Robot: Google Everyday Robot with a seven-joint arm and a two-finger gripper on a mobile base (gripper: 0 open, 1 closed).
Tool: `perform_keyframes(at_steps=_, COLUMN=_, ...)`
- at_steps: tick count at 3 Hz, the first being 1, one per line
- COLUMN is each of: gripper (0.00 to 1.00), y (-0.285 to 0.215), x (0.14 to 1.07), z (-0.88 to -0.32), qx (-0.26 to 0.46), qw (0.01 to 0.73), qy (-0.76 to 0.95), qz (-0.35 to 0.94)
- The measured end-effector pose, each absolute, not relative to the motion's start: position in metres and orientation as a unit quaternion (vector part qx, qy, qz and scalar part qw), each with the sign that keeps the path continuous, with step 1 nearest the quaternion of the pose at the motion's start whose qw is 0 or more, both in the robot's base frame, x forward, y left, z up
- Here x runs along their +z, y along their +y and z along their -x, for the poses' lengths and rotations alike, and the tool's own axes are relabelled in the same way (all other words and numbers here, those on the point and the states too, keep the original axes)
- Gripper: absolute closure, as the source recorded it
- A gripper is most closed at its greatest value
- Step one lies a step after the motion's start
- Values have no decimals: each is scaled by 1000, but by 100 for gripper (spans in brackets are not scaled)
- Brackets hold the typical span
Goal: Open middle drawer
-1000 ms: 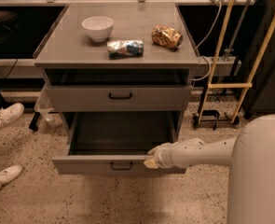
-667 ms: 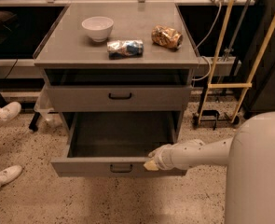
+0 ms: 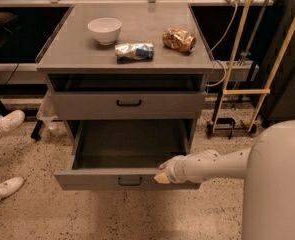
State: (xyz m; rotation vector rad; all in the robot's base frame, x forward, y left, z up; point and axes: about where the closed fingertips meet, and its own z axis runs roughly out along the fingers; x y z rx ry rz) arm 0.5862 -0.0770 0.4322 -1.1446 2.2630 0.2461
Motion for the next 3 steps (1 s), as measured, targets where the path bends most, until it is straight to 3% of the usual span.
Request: perform_keyframes(at_steps=3, gripper=100, y=-76, x=434, z=-579, qx=92, qw=298, qy=850, qz=424)
